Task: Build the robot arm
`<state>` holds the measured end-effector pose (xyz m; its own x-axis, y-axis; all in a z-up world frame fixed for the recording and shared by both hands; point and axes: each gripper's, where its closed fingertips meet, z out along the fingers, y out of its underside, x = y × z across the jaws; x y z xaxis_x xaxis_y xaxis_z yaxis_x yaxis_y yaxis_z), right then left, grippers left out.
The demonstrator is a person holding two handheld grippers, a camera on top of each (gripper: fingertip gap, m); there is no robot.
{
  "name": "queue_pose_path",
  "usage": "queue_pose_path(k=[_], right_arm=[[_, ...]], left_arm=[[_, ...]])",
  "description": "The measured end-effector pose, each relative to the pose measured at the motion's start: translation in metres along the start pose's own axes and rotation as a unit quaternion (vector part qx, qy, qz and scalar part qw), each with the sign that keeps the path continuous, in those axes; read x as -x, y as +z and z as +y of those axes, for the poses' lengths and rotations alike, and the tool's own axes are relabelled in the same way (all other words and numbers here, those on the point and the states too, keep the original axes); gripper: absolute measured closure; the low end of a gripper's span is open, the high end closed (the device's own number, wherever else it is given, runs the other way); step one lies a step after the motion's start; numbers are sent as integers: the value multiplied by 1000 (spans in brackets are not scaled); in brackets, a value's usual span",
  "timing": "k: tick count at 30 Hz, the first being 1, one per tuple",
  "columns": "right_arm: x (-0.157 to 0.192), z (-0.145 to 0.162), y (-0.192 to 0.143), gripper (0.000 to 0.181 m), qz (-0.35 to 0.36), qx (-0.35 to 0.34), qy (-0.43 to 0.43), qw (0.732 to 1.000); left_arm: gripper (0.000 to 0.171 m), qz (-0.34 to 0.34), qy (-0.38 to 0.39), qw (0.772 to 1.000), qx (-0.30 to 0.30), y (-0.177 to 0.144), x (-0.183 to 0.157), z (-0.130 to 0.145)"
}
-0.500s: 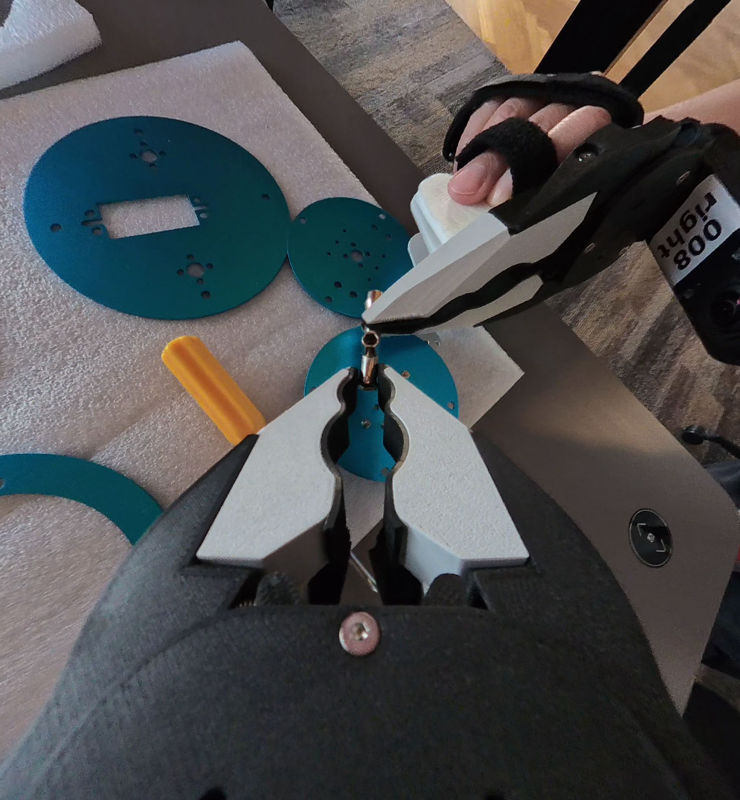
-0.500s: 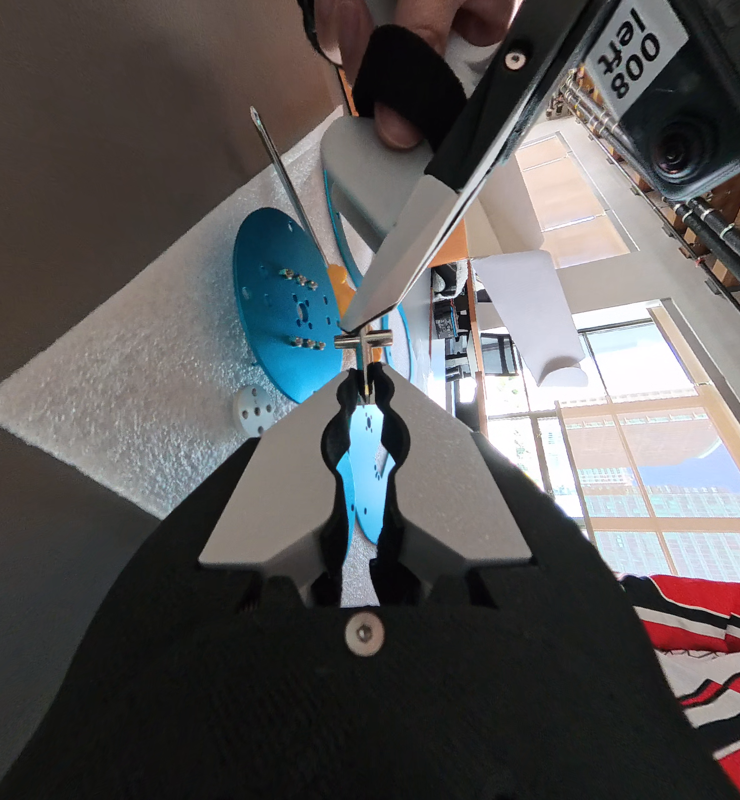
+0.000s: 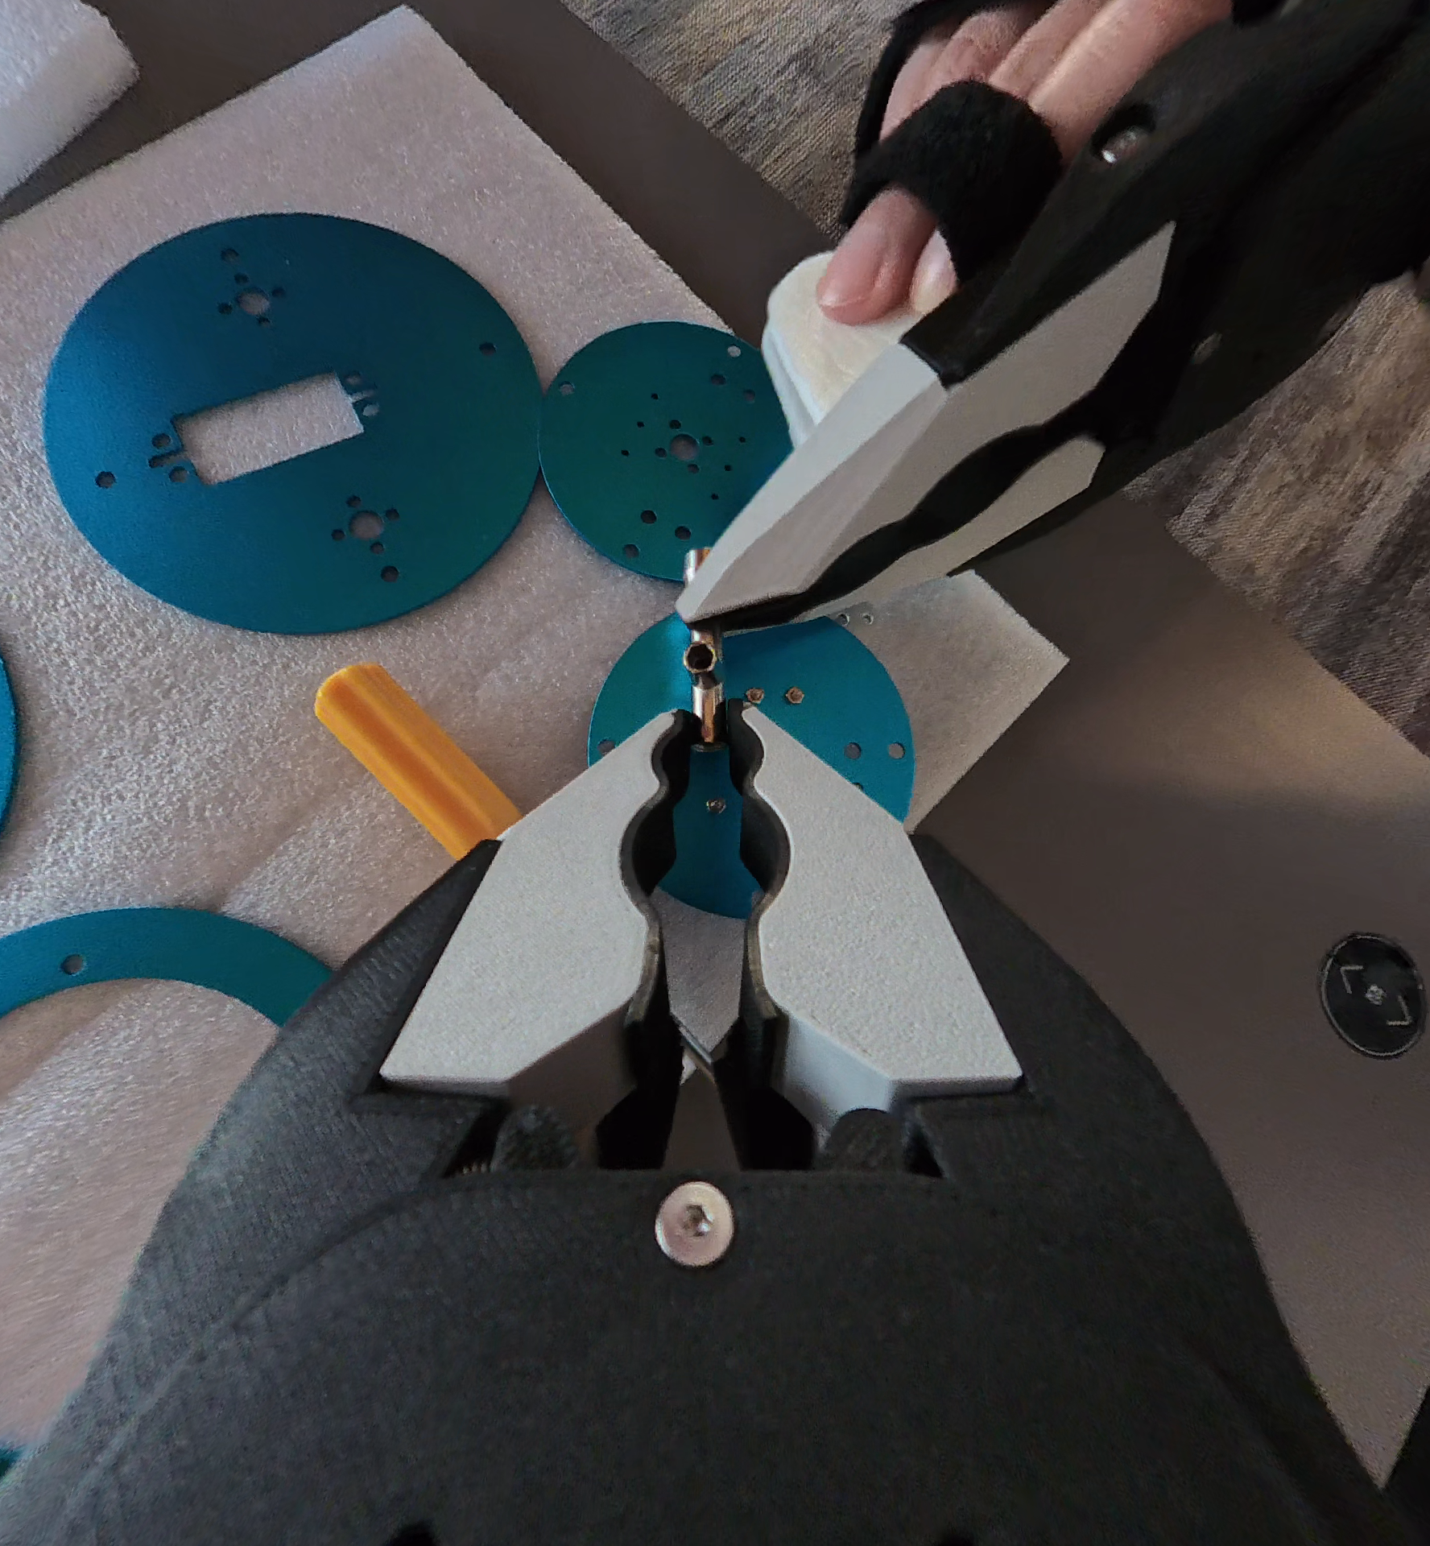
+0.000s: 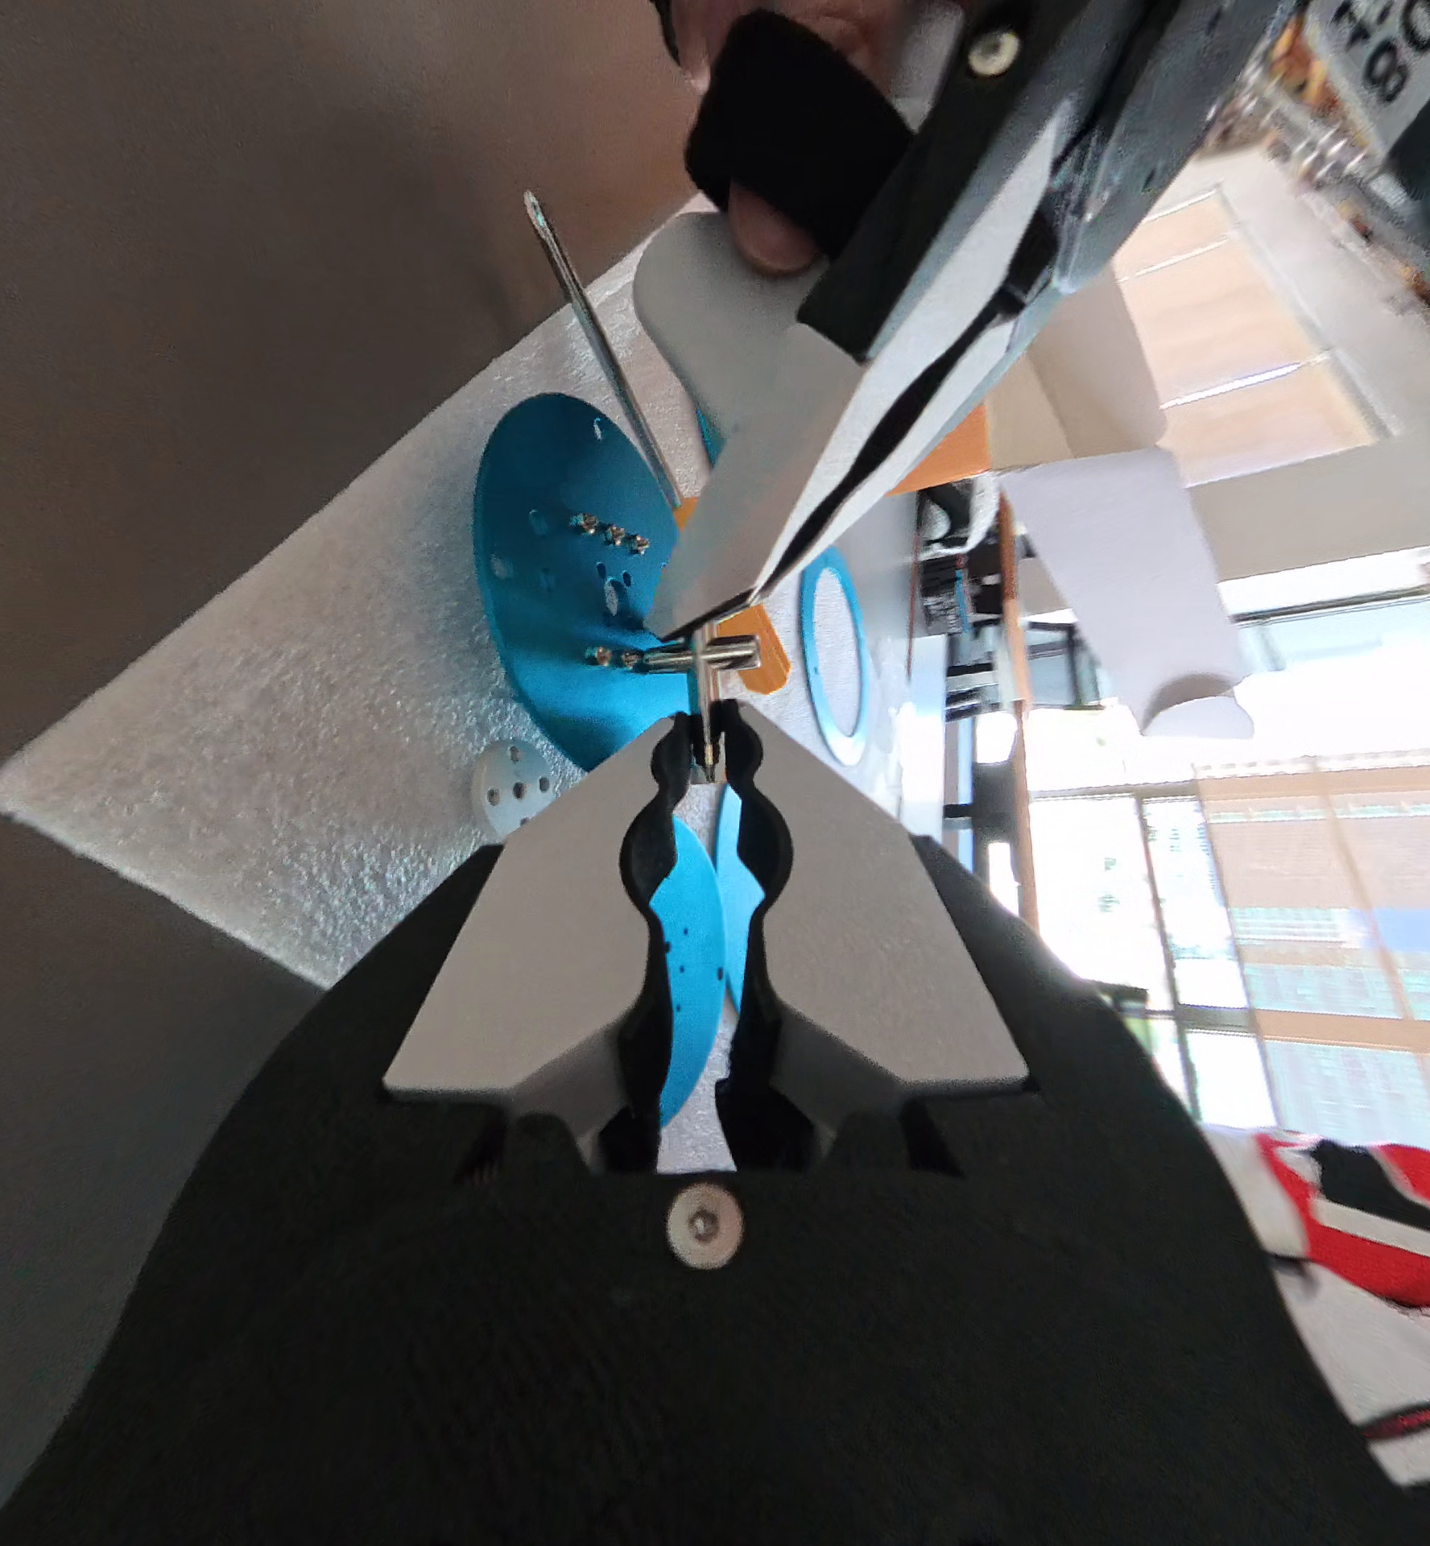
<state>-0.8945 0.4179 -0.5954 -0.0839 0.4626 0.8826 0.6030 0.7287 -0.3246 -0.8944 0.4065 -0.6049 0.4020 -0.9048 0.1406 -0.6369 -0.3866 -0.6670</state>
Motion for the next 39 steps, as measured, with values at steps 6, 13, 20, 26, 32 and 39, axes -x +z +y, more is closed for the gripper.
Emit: queue_pose_path(k=[6,13,20,26,32,39], right_arm=[[4,0,-3,171,-138,8,105,985],[6,0,-4,174,-299,38,251,920],[8,1,-7,174,-324,75,365,870],[8,2,-6,174,-309,78,375,870],[9,2,-9,174,-284,78,378,878],[-11,-12,-13,174,-256,56,360,895]], left_arm=[[165,3,28,999,24,0,-1,1],[165,-2,42,998,40,0,0,2],[165,-2,42,998,44,1,-1,2],[165,0,37,998,41,1,0,2],[165,4,37,999,34,2,-1,1],[165,-2,35,999,12,-20,-7,-8]])
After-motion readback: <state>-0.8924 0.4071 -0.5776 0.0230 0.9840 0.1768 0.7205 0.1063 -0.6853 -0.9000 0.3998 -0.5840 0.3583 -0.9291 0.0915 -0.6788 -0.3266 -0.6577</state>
